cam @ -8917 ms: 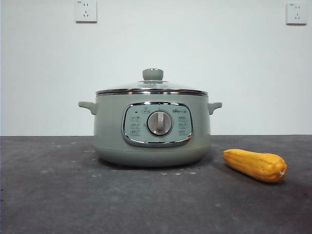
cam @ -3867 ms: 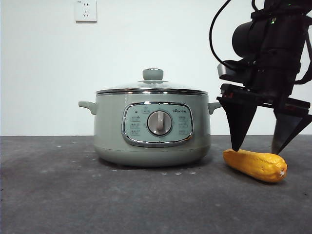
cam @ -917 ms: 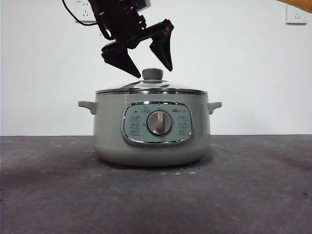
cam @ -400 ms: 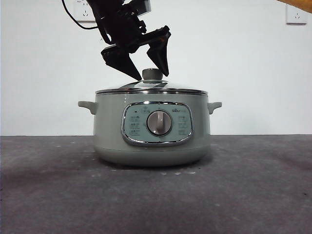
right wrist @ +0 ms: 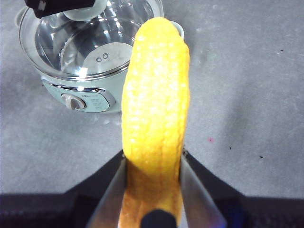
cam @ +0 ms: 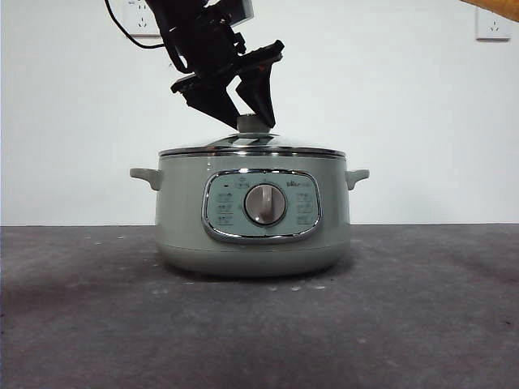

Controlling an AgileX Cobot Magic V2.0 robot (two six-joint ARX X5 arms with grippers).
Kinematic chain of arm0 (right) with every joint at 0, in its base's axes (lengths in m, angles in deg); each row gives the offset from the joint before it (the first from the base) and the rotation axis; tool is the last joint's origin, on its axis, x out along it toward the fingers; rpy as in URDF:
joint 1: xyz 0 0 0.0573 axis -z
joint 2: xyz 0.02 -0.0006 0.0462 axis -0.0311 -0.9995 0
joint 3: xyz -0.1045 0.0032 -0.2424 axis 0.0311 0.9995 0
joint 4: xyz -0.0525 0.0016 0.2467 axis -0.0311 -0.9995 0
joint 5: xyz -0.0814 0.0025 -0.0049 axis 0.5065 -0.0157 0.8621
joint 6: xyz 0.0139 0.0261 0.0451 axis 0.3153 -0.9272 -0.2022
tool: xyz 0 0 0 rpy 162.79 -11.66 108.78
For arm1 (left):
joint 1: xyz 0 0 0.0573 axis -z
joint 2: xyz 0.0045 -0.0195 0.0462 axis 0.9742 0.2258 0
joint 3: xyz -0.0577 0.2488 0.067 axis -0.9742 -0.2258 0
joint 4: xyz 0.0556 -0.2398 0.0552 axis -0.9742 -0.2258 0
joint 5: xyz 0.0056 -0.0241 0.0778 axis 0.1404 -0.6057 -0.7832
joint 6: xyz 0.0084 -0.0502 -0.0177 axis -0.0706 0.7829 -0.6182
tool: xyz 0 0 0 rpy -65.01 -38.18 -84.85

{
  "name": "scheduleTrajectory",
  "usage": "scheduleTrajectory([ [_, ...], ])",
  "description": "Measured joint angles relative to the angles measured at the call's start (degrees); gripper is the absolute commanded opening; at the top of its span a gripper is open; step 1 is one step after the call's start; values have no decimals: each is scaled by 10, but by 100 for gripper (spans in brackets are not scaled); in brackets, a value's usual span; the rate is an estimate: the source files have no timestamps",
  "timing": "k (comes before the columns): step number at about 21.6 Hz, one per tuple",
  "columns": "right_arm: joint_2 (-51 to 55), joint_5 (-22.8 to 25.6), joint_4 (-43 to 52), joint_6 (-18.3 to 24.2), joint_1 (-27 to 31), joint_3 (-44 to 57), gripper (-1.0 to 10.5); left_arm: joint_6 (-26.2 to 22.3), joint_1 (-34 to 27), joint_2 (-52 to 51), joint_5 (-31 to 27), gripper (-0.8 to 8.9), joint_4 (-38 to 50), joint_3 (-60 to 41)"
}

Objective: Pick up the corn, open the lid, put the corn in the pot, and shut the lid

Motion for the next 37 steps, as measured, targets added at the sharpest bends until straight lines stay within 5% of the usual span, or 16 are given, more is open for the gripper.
scheduleTrajectory([
  [19,0,0,33,0,0,0,-12,0,-18,-82,23,-8,-3,-3],
  [23,-17,-60,72,0,0,0,-12,0,-37,-154,23,-8,-23,-5],
  [31,-150,-131,200,-23,-5,-28,-12,-19,-84,-322,22,-6,-115,-6],
  [37,-336,-130,179,-25,-64,-206,-13,-26,-97,-431,22,-6,-140,-104],
])
